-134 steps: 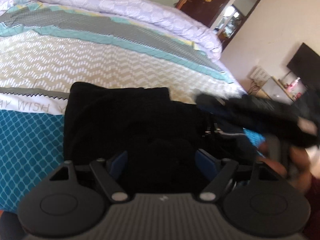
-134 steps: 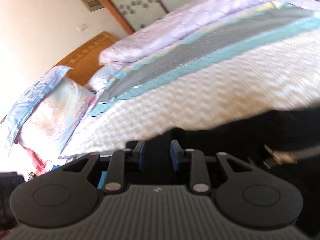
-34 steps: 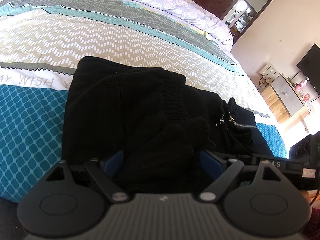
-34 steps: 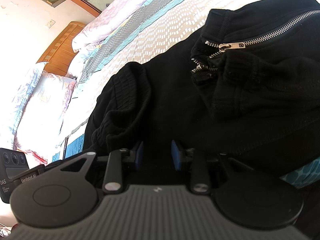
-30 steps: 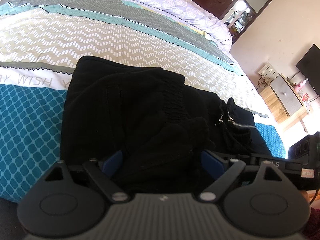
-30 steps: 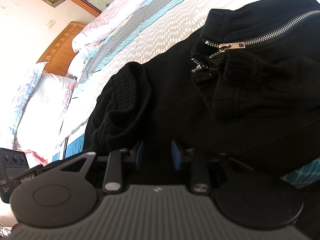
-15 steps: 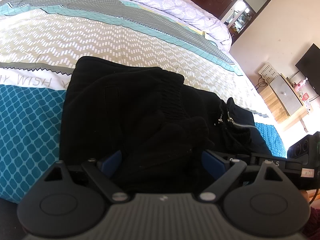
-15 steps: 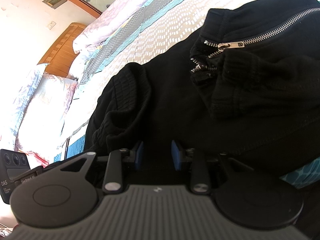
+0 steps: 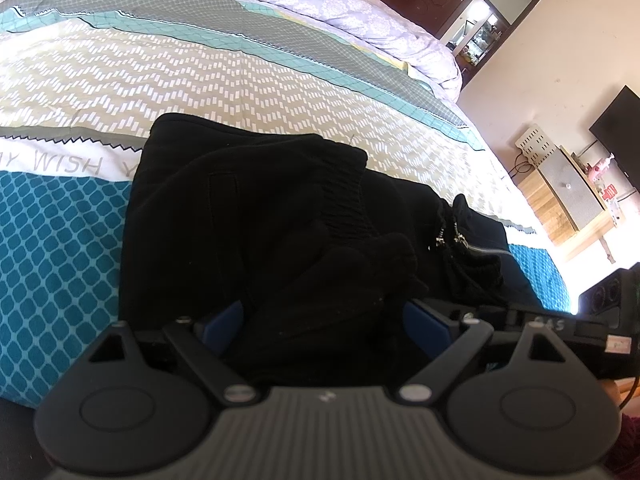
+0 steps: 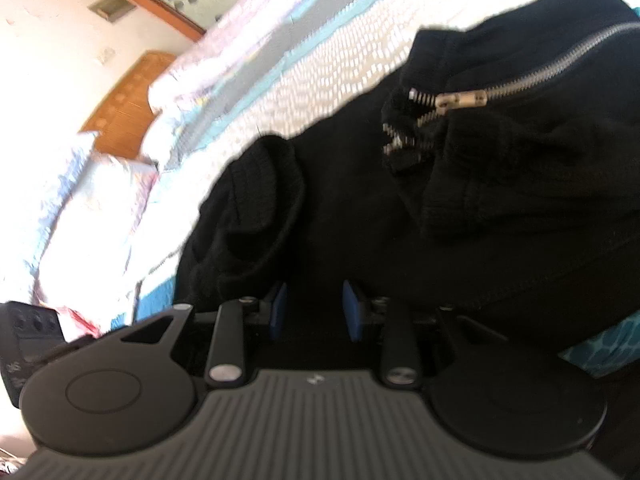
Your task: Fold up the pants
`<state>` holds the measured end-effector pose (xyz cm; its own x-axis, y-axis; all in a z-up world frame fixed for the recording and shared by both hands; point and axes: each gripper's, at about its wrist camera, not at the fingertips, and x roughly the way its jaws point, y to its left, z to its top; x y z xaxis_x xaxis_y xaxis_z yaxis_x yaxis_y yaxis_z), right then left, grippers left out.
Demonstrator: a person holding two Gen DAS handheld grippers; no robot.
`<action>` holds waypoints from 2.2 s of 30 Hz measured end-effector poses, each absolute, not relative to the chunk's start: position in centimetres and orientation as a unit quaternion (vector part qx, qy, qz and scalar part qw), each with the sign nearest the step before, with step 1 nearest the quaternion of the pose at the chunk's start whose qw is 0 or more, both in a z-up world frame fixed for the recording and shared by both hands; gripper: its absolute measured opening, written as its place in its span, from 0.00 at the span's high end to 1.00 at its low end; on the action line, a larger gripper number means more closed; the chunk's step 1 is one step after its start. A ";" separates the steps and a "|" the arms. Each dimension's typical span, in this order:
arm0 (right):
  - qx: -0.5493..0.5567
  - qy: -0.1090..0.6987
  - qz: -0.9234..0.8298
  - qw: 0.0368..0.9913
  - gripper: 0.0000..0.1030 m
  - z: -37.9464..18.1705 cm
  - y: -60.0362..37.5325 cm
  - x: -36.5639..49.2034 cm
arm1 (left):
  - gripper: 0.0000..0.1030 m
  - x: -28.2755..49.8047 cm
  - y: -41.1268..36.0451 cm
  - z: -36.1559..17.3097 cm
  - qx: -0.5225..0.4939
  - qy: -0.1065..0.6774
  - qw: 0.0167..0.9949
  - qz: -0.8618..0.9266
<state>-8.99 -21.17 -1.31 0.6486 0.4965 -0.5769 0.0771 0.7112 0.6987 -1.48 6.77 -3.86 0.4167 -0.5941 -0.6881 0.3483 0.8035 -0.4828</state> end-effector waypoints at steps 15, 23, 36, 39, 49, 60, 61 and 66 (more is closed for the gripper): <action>0.363 0.247 -0.107 0.892 0.40 2.2 -35.8 -16.8 | 0.15 0.8 4.8 0.3 -0.143 0.434 0.821 -0.344; 0.414 0.272 -0.115 0.861 0.40 -1.9 -38.3 -16.3 | 0.14 1.9 0.3 -2.7 -0.072 0.490 0.808 -0.319; 0.258 0.262 0.017 0.930 0.82 4.1 -28.5 -13.3 | 0.06 3.7 -0.4 4.7 -0.113 0.439 0.808 -0.377; 0.208 0.262 0.050 0.941 0.82 4.9 -24.9 -12.1 | 0.01 4.2 -3.9 6.1 -0.096 0.438 0.792 -0.414; 0.132 0.270 0.084 0.950 0.81 5.1 -20.9 -10.9 | 0.27 4.4 -12.1 3.5 -0.059 0.482 0.739 -0.468; 0.086 0.287 0.112 0.948 0.88 3.6 -19.1 -11.3 | 0.84 6.8 -4.2 4.3 -0.121 0.480 0.762 -0.418; 0.092 0.281 0.129 0.946 0.88 4.2 -18.6 -11.1 | 0.84 6.8 -3.1 4.5 -0.129 0.475 0.765 -0.415; 0.078 0.252 0.227 0.937 0.88 7.4 -15.2 -9.6 | 0.84 6.3 3.8 6.7 -0.182 0.430 0.793 -0.390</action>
<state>-9.63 -15.20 7.41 0.7694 0.4652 -0.4377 -0.3869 0.8847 0.2601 6.34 3.84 6.66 0.3251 -0.7754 -0.5413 0.4623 0.6296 -0.6243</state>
